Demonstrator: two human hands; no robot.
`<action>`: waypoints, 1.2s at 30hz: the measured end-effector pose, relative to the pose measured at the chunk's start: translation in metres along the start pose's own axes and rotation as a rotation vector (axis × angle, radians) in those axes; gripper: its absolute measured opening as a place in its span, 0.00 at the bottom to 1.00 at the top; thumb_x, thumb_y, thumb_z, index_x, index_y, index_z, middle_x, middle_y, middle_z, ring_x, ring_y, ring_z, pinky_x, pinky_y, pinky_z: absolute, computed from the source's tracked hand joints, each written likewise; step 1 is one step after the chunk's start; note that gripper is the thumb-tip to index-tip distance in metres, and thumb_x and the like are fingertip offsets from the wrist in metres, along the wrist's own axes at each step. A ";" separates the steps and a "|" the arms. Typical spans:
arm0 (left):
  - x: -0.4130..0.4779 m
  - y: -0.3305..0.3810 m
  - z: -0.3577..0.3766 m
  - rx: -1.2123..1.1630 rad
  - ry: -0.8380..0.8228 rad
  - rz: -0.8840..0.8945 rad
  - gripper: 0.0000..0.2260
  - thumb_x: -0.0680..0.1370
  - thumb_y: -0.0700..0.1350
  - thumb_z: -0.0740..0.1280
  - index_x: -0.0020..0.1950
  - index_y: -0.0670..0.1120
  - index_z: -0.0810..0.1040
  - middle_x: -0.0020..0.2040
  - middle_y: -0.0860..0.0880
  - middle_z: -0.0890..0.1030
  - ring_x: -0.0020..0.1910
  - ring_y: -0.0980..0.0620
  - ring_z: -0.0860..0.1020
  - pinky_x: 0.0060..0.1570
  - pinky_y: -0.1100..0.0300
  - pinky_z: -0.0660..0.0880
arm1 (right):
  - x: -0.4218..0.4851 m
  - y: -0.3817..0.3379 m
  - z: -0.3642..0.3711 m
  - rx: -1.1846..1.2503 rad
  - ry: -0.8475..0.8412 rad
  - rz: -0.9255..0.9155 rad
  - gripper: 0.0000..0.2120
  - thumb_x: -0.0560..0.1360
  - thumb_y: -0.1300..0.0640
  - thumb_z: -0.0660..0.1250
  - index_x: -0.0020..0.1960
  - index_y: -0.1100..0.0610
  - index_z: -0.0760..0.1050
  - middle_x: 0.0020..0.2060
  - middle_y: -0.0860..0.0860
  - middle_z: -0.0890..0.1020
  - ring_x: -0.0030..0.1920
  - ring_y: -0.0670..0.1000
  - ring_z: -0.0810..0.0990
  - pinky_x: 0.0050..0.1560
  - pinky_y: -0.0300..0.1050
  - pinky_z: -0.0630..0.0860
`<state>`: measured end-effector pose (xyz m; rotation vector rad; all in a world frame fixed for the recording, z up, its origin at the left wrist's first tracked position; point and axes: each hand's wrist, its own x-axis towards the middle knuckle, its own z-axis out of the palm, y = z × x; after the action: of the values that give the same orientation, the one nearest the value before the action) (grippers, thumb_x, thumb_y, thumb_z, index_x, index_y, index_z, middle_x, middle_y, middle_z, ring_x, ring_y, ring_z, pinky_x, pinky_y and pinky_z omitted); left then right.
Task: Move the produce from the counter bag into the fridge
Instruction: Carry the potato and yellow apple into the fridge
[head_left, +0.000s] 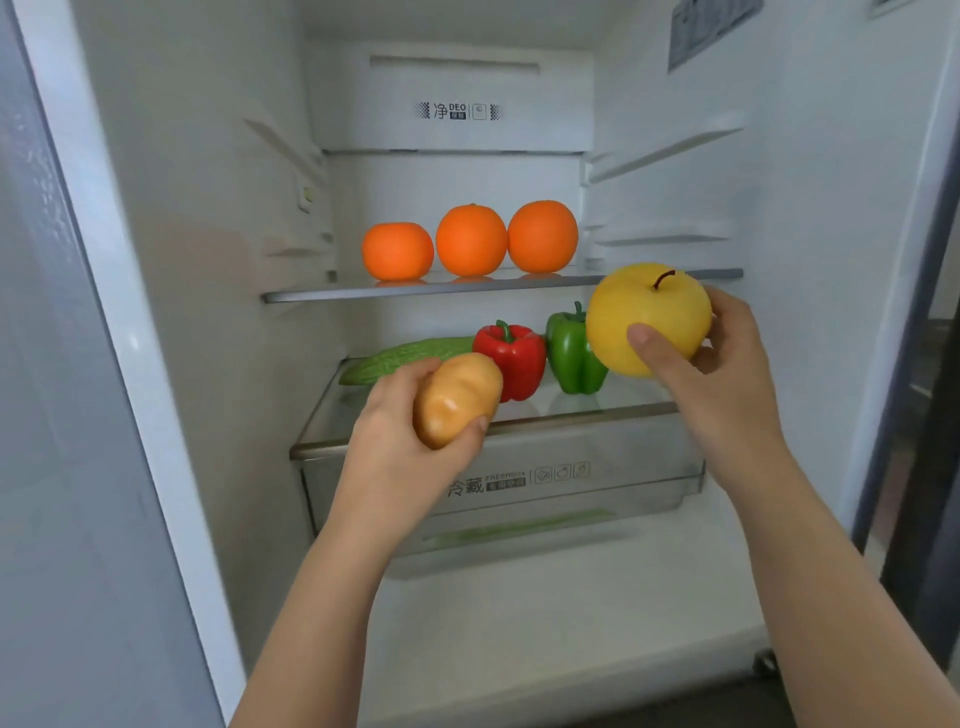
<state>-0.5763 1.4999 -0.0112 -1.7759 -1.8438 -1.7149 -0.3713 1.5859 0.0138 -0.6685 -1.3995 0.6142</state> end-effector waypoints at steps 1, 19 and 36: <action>0.005 0.000 0.002 0.013 0.009 0.005 0.24 0.67 0.48 0.73 0.61 0.54 0.71 0.55 0.56 0.74 0.53 0.57 0.72 0.46 0.71 0.67 | 0.007 0.000 0.001 0.013 0.010 -0.021 0.32 0.64 0.44 0.74 0.64 0.47 0.65 0.58 0.46 0.72 0.53 0.46 0.76 0.43 0.35 0.73; 0.056 -0.023 0.009 0.140 0.021 0.050 0.22 0.66 0.45 0.75 0.57 0.55 0.72 0.51 0.54 0.75 0.46 0.59 0.73 0.42 0.74 0.66 | 0.137 0.004 0.021 -0.296 -0.014 -0.090 0.32 0.69 0.47 0.72 0.68 0.53 0.63 0.54 0.49 0.70 0.51 0.49 0.71 0.49 0.43 0.67; 0.070 -0.043 0.008 0.084 -0.024 0.086 0.25 0.63 0.48 0.76 0.57 0.54 0.73 0.51 0.58 0.77 0.49 0.67 0.74 0.42 0.82 0.64 | 0.192 0.025 0.017 -0.315 -0.270 0.214 0.24 0.71 0.47 0.69 0.61 0.61 0.71 0.55 0.56 0.75 0.53 0.55 0.75 0.51 0.51 0.75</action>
<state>-0.6262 1.5636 0.0065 -1.8228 -1.7922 -1.5697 -0.3731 1.7452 0.1250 -1.0250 -1.7092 0.6770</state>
